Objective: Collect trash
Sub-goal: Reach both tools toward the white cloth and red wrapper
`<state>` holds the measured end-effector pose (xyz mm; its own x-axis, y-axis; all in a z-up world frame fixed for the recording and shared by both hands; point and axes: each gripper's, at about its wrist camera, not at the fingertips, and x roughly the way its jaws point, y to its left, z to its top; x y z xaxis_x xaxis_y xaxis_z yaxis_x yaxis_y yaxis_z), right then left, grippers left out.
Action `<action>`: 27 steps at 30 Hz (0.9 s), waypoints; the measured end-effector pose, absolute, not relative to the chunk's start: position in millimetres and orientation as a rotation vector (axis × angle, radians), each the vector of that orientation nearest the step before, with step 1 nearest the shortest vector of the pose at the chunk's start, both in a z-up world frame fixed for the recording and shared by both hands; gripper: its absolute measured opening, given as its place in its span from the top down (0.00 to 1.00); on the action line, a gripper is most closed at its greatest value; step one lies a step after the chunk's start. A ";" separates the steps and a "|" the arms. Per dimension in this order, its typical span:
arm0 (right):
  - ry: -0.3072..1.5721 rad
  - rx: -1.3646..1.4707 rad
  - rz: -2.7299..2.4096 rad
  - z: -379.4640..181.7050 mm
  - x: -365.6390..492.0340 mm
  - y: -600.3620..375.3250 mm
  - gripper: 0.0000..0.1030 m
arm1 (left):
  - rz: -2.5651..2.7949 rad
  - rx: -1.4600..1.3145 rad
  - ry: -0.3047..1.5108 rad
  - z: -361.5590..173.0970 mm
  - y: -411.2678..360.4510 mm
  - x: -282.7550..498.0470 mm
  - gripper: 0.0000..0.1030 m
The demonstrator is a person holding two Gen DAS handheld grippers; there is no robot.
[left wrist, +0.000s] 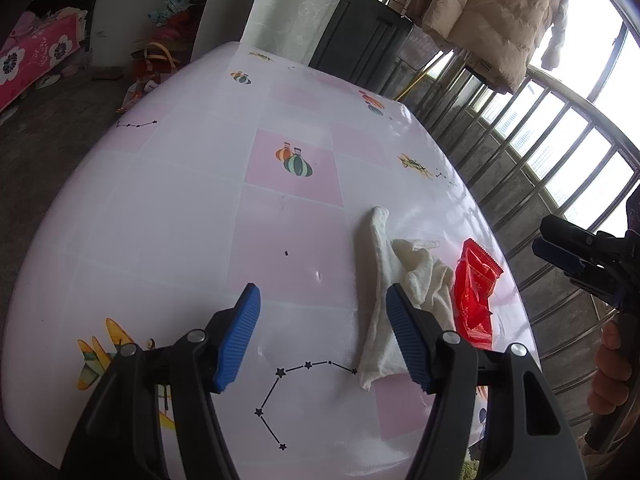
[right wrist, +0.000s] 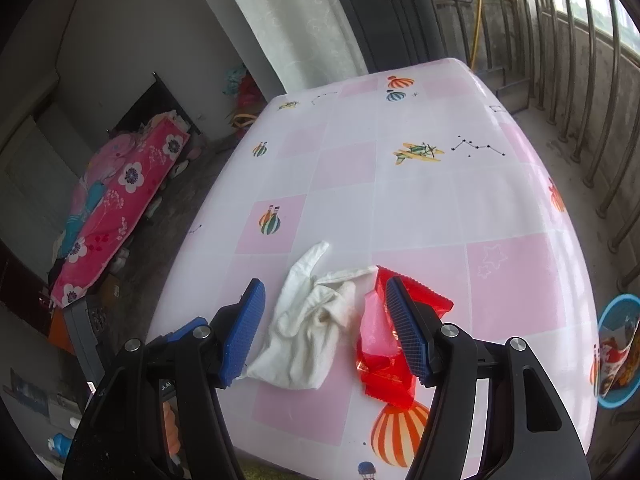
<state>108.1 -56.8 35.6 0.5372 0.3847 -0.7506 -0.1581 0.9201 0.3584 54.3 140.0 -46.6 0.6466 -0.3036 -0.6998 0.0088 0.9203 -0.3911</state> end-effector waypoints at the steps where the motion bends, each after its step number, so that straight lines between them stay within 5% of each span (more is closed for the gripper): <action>1: 0.953 0.259 0.329 35.1 107.8 -55.0 0.42 | -0.173 -0.374 0.848 -45.9 143.0 53.8 0.39; 8: 0.985 0.202 0.400 28.0 104.3 -23.8 0.42 | -0.096 -0.402 0.802 -40.2 169.9 48.9 0.39; 22: 1.155 -0.001 0.336 -37.9 137.5 20.4 0.61 | -0.112 -0.404 0.805 -42.7 171.2 48.8 0.39; 27: 1.162 -0.037 0.316 -48.4 136.7 22.2 0.76 | -0.117 -0.400 0.810 -44.2 169.8 50.2 0.39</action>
